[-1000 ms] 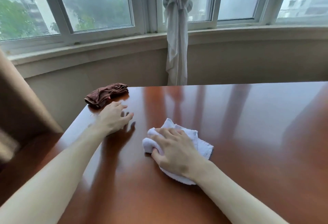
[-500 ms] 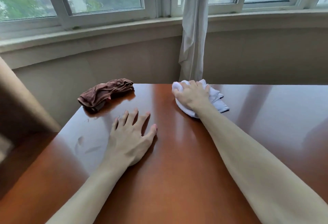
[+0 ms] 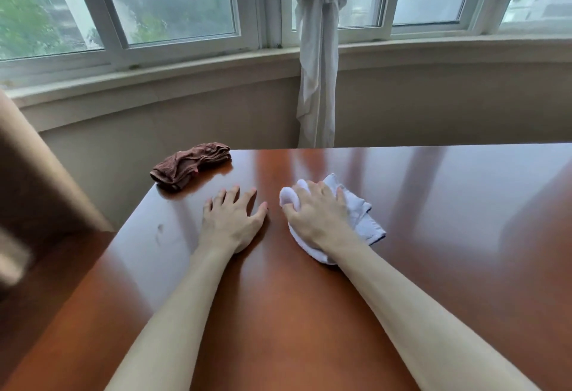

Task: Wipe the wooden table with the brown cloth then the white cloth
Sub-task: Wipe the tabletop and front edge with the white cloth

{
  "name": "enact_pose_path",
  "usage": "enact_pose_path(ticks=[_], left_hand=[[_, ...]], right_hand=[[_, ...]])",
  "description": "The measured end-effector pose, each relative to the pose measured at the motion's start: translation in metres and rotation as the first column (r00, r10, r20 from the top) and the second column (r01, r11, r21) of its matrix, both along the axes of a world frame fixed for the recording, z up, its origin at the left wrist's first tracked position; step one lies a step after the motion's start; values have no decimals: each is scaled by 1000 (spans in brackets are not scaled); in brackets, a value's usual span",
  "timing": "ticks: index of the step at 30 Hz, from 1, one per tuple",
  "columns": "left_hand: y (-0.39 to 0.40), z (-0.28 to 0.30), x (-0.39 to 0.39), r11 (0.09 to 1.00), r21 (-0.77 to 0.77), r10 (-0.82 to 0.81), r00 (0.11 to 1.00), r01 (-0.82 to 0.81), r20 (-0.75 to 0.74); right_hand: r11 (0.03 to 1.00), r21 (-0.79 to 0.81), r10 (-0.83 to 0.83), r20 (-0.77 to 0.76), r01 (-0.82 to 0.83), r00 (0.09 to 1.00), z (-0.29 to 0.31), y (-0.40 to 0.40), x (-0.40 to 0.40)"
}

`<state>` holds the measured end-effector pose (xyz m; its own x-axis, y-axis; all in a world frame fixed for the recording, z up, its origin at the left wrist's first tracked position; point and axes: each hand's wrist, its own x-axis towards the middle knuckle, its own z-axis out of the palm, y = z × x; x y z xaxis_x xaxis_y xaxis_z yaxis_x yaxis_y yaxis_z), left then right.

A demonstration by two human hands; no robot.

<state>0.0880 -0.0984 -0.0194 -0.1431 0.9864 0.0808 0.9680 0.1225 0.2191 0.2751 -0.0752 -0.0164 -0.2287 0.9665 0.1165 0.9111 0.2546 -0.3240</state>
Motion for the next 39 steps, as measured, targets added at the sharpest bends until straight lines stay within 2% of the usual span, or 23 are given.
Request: enact_pose_path(ticks=[6,9,12,19,23,25,27,29,30,31,33,34,35,36,39], left_hand=[[-7,6,0,1000,-29,-12,1000,12,15],[-7,5,0,999,-28,-21,1000,21,20],[-6,2,0,1000,-13,-27,999,28,28],[0,-2,-4,998,57,-33,999,33,-1],[3,-3,-1,999,40,-12,1000,12,-12],[4,-4,-3,999,45,-2,1000,3,-15],[4,-3,-4,999,40,-11,1000,12,-19],[2,-2,-4,999,32,-15,1000,16,-17],[1,-2,-4,999,31,-14,1000,15,-13],[1,-3,-4,999,32,-14,1000,14,-8],[1,-3,-3,1000,25,-12,1000,13,-13],[2,-3,-3,1000,24,-10,1000,11,-14],[3,-3,-3,1000,23,-6,1000,6,-13],[3,-3,-3,1000,18,-1,1000,1,-10],[0,-2,-1,1000,-1,-9,1000,9,-13]], right_hand=[[993,45,110,31,-112,993,5,-129,13],[994,18,108,17,-108,994,7,-129,17],[1000,-14,19,-5,-19,1000,7,-74,19],[986,-16,-169,12,169,986,6,118,27],[966,11,-258,71,258,964,7,191,-3],[986,24,-166,109,164,980,10,190,-50],[997,51,52,95,-57,994,9,174,-94],[967,30,249,69,-252,966,11,166,-104],[962,27,268,75,-270,961,13,171,-91],[974,35,220,94,-224,971,14,182,-71],[999,36,-40,107,36,993,15,203,-19],[984,38,-176,108,173,979,16,207,6],[970,48,-241,115,237,964,15,208,21],[969,64,-246,125,239,961,14,206,27],[990,96,-114,92,105,989,9,172,16]])
